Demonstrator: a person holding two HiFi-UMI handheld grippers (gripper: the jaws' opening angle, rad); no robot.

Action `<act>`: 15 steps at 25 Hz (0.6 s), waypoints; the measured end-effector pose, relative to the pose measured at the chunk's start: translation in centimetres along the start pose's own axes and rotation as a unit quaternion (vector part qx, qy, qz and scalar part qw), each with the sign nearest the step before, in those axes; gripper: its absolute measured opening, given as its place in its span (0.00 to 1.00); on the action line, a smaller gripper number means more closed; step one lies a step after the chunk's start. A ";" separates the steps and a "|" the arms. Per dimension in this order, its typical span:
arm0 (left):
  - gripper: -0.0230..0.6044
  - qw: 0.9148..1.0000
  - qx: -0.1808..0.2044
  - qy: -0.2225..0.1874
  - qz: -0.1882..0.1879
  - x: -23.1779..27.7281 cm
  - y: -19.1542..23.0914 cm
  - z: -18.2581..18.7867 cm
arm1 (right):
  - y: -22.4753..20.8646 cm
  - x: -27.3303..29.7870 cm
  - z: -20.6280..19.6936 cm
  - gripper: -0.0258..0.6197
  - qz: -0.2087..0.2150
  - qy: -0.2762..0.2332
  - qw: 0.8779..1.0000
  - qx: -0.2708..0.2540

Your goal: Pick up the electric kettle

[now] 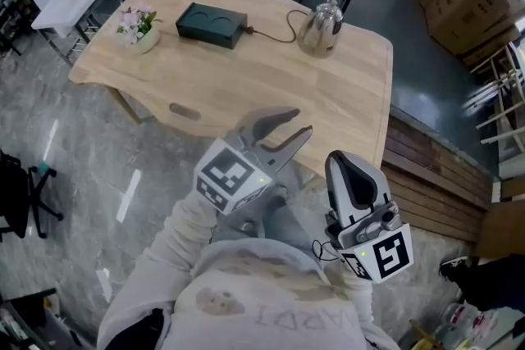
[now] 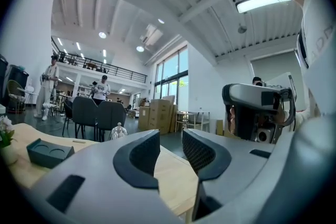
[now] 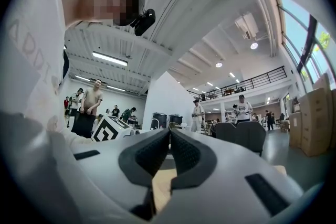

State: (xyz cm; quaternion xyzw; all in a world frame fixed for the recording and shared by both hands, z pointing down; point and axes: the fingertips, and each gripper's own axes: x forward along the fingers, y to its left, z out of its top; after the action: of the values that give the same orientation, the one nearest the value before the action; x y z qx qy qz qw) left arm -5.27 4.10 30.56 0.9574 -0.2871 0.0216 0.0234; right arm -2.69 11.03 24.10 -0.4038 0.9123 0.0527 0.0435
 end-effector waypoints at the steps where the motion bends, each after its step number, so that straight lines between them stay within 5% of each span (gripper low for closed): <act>1: 0.22 1.000 -0.002 0.004 -0.001 0.5 0.7 -0.3 | -0.5 0.5 -0.1 0.07 0.000 -0.001 1.000 -0.001; 15: 0.33 0.997 -0.024 0.074 -0.013 11.9 10.0 -4.7 | -11.0 7.1 -2.5 0.07 0.023 -0.003 0.999 0.022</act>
State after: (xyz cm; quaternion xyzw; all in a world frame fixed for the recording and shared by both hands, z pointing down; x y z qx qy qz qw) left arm -0.98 -10.54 36.26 0.9560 -0.2722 0.0856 0.0678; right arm 0.61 -1.80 25.04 -0.3817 0.9220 0.0351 0.0541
